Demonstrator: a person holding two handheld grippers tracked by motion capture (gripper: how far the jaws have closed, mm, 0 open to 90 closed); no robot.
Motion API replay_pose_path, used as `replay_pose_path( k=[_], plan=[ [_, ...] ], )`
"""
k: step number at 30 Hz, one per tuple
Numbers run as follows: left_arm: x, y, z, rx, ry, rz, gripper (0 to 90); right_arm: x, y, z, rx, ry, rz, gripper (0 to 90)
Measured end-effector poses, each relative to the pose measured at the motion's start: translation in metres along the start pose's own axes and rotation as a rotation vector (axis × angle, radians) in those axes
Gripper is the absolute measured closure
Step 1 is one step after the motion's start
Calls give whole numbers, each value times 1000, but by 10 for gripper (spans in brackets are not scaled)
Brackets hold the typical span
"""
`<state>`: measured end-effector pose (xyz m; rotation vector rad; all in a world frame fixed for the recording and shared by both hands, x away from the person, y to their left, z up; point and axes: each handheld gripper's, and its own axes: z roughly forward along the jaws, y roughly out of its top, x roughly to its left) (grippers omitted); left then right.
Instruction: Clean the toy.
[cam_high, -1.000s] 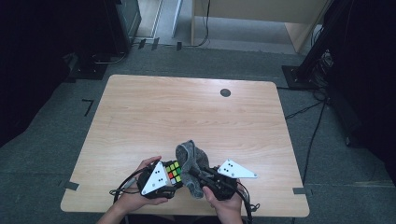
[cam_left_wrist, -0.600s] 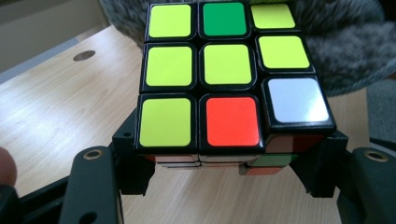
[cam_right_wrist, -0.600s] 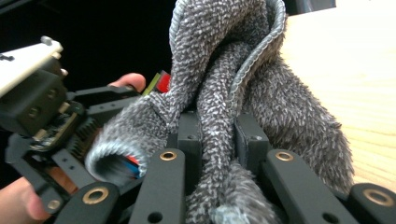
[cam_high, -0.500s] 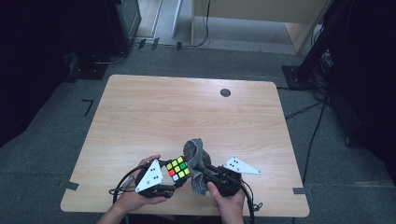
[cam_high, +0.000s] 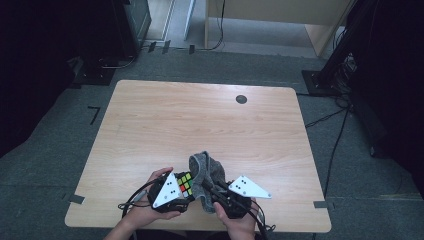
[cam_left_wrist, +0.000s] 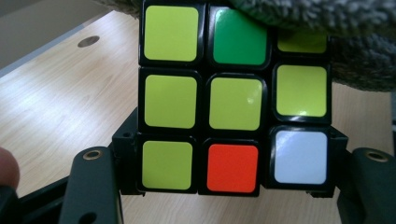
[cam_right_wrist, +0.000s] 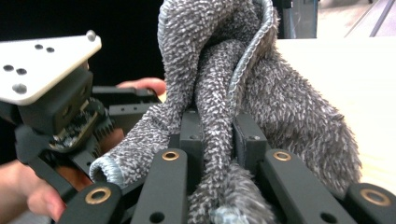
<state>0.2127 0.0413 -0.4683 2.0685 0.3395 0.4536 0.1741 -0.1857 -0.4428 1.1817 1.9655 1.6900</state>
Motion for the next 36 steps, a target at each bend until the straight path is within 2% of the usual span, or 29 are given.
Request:
replay_pose_path(
  k=[3,4,5,6,8,9,11,13,16,18,21,23,25,28,30,31,33,35,36],
  plan=[
    [1,1,0,-25,-17,-12,332,0,5,-2,13,-7,-37,784],
    [1,0,1,-26,-18,-8,333,1,7,-5,0,4,-38,783],
    [0,-1,1,-20,-18,-6,333,3,9,-7,-22,34,-44,781],
    [0,-2,2,-20,-22,-5,333,6,9,-7,-22,47,-47,780],
    [-1,-2,0,-33,-28,-4,333,12,9,-5,-9,31,-81,777],
    [0,-1,-2,-45,-33,-10,333,11,9,-5,-16,35,-71,777],
    [3,-1,-7,-73,-48,-24,334,3,9,-5,-32,57,-19,777],
    [5,1,-11,-93,-52,-37,335,-6,6,-4,-4,16,9,777],
    [8,1,-11,-91,-36,-46,336,-18,2,-2,33,8,65,773],
    [8,-1,-9,-82,-40,-57,336,-16,4,-4,29,13,60,774],
    [3,-1,-5,-61,-40,-29,336,-6,11,-7,0,59,40,773],
    [2,1,-7,-76,-46,-29,336,-1,13,-9,-14,54,23,771],
    [3,4,-12,-104,-54,-36,336,-5,12,-9,-23,56,43,770],
    [8,5,-18,-141,-52,-64,336,-16,4,-6,9,3,71,770],
    [12,5,-20,-153,-59,-89,337,-22,2,-5,28,-7,103,770],
    [13,4,-19,-147,-57,-90,337,-22,2,-5,25,0,116,770],
    [11,2,-15,-113,-42,-67,337,-16,6,-7,9,24,111,769],
    [6,1,-11,-85,-33,-35,337,-7,11,-9,-15,64,87,769],
    [5,2,-11,-91,-44,-39,337,-3,13,-10,-23,63,66,769]
  ],
)
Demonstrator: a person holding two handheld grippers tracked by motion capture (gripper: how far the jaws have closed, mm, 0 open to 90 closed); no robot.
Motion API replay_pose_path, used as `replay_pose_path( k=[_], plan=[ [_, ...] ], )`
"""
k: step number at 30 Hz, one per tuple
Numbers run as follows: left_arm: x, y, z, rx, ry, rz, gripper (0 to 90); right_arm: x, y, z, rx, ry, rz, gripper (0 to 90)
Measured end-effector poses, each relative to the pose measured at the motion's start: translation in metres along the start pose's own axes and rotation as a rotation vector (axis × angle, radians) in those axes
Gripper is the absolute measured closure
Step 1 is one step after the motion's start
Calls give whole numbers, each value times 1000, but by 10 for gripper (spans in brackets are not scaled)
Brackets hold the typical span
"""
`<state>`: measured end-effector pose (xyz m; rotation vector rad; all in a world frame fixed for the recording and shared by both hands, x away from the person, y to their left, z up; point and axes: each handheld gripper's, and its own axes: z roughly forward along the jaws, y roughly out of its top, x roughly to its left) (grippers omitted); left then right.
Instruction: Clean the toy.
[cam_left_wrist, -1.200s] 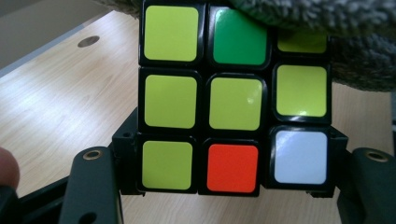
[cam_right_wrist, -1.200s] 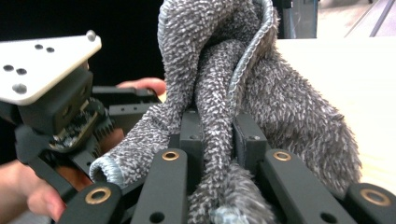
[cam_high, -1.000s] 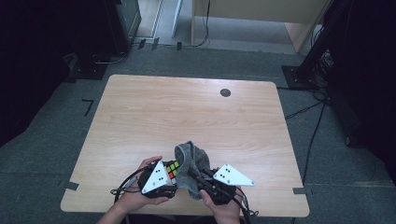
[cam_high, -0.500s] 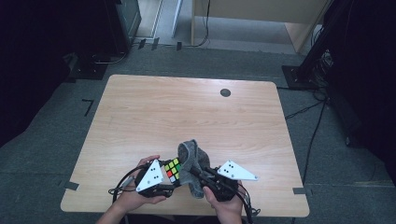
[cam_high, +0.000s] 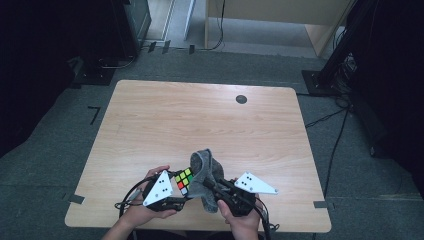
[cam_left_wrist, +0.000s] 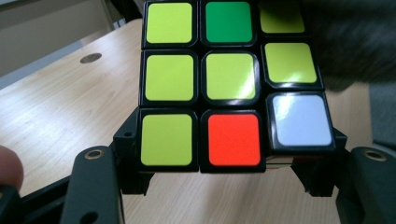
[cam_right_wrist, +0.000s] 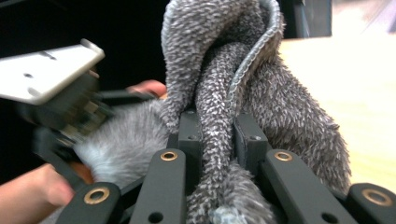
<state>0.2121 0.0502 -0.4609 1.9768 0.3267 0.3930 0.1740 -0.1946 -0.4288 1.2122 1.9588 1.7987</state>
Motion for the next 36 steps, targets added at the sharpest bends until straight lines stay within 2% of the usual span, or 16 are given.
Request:
replay_pose_path(
  k=[2,4,7,9,11,13,15,16,20,24,27,29,31,33,35,36],
  plan=[
    [0,3,-3,-26,-6,-1,337,3,0,-2,-21,-22,-20,769],
    [2,6,-8,-57,-13,-16,337,-2,-3,-1,-22,-37,1,768],
    [6,5,-11,-68,-5,-35,337,-14,-8,1,17,-77,59,769],
    [6,4,-8,-46,0,-31,337,-14,-8,1,17,-69,71,769],
    [2,2,-4,-16,2,-3,337,-5,-4,0,3,-37,52,769],
    [-2,2,-2,-15,-2,19,336,3,-1,0,-12,-27,15,769],
    [-2,5,-5,-33,-3,23,337,3,0,-2,-25,-19,7,766],
    [-2,6,-7,-47,-9,18,337,-1,-2,-2,-28,-13,18,765],
    [5,7,-12,-92,-20,-31,337,-17,-8,-1,8,-54,73,765],
    [3,2,-6,-45,-13,-9,337,-5,-2,-2,-8,-18,49,766],
    [0,3,-6,-49,-17,-1,337,4,1,-1,-22,-19,10,764],
    [3,5,-10,-81,-28,-23,337,-3,-2,-1,-28,-14,28,762],
    [7,6,-15,-113,-24,-49,337,-14,-6,0,-8,-41,58,762],
    [10,6,-17,-123,-18,-63,337,-16,-7,-1,4,-40,101,764],
    [10,4,-15,-99,-19,-48,336,-6,-3,-2,-8,-52,58,763],
    [7,4,-12,-76,-14,-25,337,0,0,-3,-19,-32,43,762]
  ],
)
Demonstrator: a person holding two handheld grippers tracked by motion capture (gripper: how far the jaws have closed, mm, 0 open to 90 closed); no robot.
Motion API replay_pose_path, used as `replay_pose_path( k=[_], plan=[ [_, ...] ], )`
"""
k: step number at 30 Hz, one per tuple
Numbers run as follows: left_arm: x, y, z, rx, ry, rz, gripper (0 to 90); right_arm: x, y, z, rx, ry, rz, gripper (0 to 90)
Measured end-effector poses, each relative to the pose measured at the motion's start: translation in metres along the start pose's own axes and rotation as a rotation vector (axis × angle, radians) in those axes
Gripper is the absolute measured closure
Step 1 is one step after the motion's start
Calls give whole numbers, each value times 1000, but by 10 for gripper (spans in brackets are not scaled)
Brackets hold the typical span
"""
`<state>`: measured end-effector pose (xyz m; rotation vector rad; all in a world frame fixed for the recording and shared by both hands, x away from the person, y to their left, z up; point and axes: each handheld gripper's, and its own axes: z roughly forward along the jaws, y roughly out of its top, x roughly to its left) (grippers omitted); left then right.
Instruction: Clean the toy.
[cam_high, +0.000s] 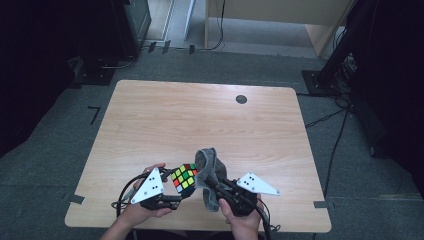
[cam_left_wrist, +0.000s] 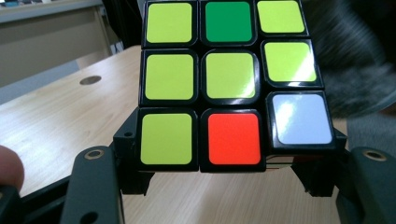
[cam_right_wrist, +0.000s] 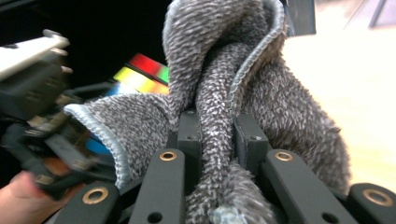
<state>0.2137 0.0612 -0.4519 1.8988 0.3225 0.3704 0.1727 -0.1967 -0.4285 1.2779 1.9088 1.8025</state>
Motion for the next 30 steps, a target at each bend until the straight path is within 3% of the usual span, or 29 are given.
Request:
replay_pose_path(
  k=[2,4,7,10,12,15,17,19,21,25,27,29,30],
  plan=[
    [-5,-1,4,22,-2,30,336,9,3,-1,-20,38,-21,762],
    [-6,1,4,10,-9,21,336,10,3,-1,-24,18,-44,760],
    [-3,3,0,-26,-16,-6,336,-4,-2,0,-4,-21,-3,760],
    [-2,2,1,-10,-10,0,337,-10,-4,1,6,-18,32,760],
    [-5,-1,5,26,-4,25,336,0,-1,0,-6,14,3,759],
    [-7,0,6,24,-9,29,336,11,2,-2,-23,19,-42,759],
    [-5,2,3,9,-13,23,337,6,1,-2,-25,17,-31,758],
    [-3,3,0,-14,-17,1,336,-2,-3,1,-4,-18,-18,759],
    [-2,2,1,-7,-14,-1,336,-8,-5,1,3,-18,11,759],
    [-6,-1,8,42,-7,36,335,8,1,-1,-14,21,-36,757],
    [-5,0,7,25,-18,21,336,14,3,-2,-21,12,-69,756],
    [-2,3,2,-12,-25,-6,336,8,3,-3,-20,12,-48,759],
    [3,4,-3,-49,-32,-39,336,2,3,-2,-8,3,-38,765]
  ],
)
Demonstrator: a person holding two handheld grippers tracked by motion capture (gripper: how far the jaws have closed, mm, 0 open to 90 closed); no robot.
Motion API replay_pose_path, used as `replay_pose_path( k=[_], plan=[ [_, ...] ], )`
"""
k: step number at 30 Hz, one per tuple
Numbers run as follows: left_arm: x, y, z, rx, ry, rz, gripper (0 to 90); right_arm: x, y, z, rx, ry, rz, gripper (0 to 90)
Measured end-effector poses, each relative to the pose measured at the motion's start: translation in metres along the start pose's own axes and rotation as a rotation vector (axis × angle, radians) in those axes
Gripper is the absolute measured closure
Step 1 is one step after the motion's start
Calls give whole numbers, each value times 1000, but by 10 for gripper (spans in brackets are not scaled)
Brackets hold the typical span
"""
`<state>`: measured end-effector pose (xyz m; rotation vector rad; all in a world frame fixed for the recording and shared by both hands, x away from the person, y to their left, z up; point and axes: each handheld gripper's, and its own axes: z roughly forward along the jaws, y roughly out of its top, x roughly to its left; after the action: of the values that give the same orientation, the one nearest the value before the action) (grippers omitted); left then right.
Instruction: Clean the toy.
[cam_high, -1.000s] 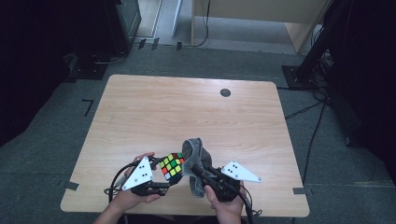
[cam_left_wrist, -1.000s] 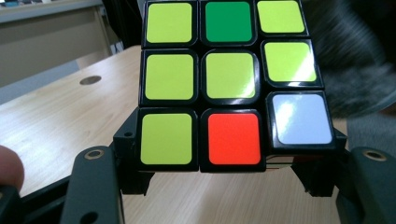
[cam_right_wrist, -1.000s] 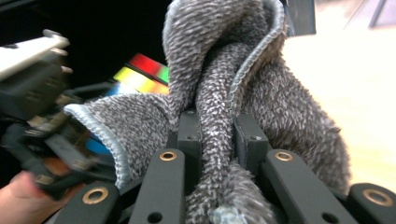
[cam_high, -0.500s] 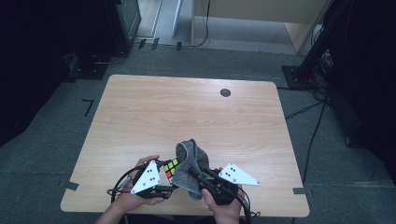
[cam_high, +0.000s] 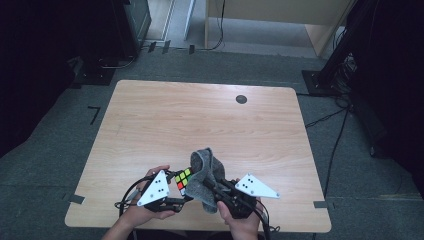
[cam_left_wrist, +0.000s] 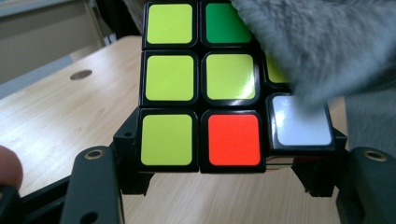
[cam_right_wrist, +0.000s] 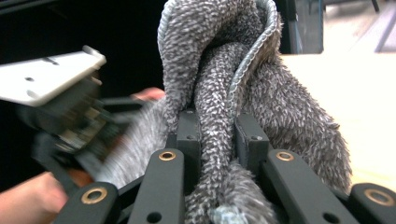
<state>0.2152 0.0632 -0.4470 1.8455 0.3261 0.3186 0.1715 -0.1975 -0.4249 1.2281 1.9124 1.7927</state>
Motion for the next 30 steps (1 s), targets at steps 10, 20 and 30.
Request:
replay_pose_path(
  k=[10,20,30],
  plan=[
    [24,-1,-15,-146,-39,-202,337,-17,-20,22,26,171,27,767],
    [24,0,-19,-136,-27,-189,337,-15,-23,22,-50,173,-79,763],
    [29,-2,-19,-137,-28,-211,337,-8,-29,29,-19,174,-194,759]
  ],
)
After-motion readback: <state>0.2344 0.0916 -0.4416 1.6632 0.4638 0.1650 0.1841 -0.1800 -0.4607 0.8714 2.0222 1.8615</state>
